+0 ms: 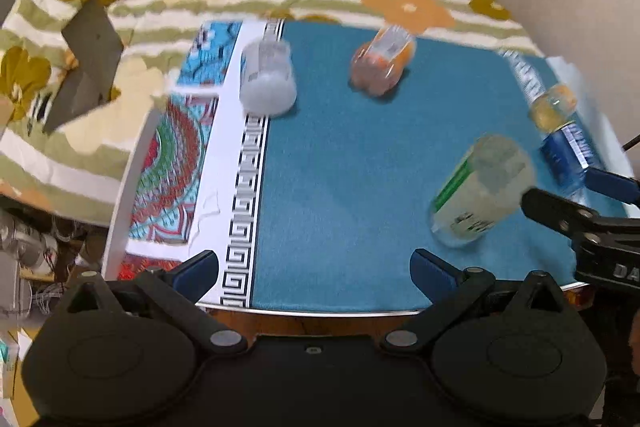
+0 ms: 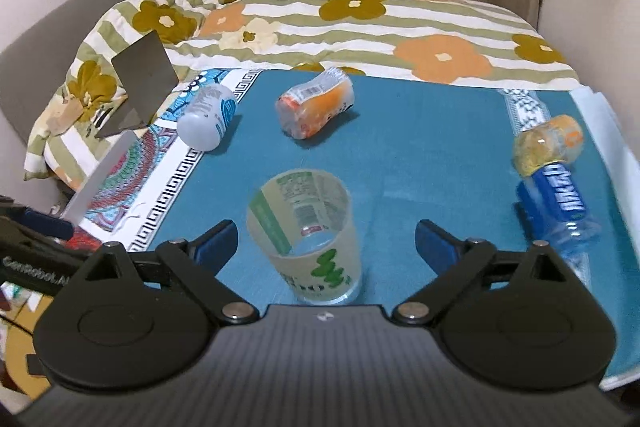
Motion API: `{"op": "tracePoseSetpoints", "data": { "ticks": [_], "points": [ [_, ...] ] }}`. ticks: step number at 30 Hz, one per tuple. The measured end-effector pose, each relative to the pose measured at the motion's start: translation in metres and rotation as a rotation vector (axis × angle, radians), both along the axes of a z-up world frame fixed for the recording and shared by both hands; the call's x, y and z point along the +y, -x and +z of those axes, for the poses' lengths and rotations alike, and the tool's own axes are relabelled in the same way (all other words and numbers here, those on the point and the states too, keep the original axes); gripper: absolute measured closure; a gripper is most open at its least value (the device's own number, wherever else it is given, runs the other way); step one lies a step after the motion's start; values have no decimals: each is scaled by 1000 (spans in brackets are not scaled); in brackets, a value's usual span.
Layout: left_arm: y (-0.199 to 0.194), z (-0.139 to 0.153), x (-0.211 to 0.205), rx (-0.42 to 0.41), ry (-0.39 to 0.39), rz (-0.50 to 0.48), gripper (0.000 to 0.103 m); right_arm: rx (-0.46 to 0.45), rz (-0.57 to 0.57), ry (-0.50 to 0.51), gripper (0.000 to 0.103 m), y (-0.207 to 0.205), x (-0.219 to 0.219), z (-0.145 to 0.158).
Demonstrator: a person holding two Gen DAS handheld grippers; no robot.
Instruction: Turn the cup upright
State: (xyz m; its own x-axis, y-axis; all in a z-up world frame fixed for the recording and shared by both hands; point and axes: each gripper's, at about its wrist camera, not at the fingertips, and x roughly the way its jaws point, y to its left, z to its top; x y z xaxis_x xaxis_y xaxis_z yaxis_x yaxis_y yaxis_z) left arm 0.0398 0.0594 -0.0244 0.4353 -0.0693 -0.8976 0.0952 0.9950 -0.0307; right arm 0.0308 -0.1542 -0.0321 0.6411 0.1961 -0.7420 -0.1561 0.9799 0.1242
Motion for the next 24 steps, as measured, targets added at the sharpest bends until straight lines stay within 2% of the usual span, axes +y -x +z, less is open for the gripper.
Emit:
{"op": "tracePoseSetpoints", "data": {
  "ticks": [4,8,12,16,24],
  "points": [
    [12,27,-10,-62,1,-14,0,42,-23,44,0,13,-14,35],
    [24,42,-19,-106,16,-10,0,91,-72,91,0,26,-29,53],
    [35,44,-27,-126,1,-15,0,175,-108,123,0,37,-40,51],
    [46,40,-34,-128,-35,-20,0,226,-145,111,0,49,-49,42],
    [56,41,-40,-135,-53,-36,0,248,-159,110,0,57,-52,36]
  ]
}}
